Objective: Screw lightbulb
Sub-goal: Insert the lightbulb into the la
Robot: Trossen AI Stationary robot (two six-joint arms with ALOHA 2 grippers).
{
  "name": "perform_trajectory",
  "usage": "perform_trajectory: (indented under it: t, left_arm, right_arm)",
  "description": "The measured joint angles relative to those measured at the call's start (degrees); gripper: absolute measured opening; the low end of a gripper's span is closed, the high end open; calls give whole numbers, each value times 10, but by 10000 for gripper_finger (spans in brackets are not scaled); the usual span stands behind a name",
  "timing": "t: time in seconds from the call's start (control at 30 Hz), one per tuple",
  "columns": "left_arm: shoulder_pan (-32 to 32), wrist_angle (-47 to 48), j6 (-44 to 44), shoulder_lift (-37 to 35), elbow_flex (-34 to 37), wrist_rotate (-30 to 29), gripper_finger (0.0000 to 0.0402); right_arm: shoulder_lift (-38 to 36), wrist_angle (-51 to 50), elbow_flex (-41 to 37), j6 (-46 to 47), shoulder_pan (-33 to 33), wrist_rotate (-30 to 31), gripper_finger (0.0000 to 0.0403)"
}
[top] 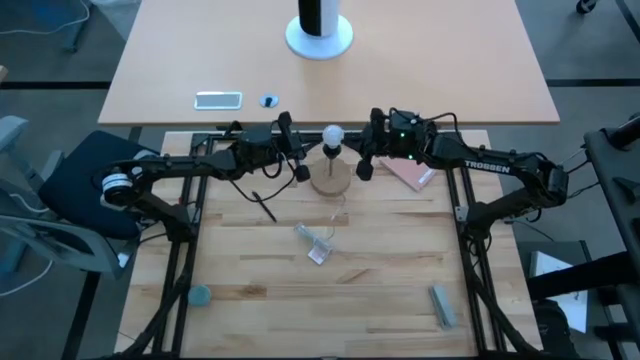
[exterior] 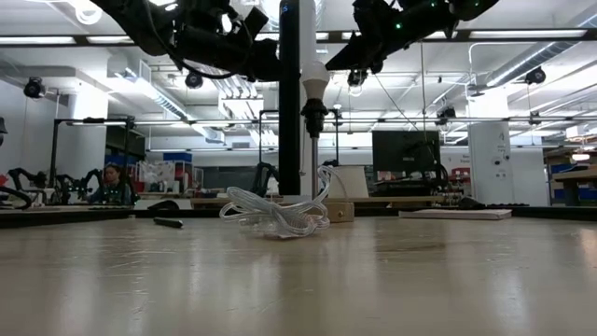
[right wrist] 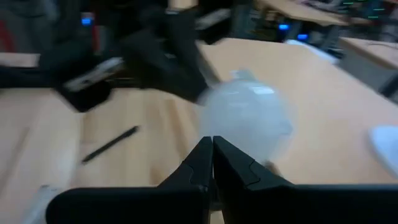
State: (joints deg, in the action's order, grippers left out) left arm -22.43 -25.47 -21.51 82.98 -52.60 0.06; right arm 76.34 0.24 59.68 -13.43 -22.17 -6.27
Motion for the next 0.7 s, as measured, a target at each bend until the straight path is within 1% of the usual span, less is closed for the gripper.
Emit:
perform_trajectory:
  t: [0.1, 0.33, 0.57, 0.7]
  left_arm:
    - [1, 0, 0, 0, 0, 6, 0]
    - [0, 9, 1, -3, 0, 4, 0]
    - [3, 26, 1, -14, 0, 5, 0]
    - [-1, 24, -10, -15, 0, 5, 0]
  right_arm:
    - [1, 0, -1, 0, 2, -17, 7]
    - [-3, -6, 0, 7, 5, -11, 7]
    - [-9, -21, 0, -16, -1, 110, 7]
    - [1, -8, 0, -21, -19, 117, 7]
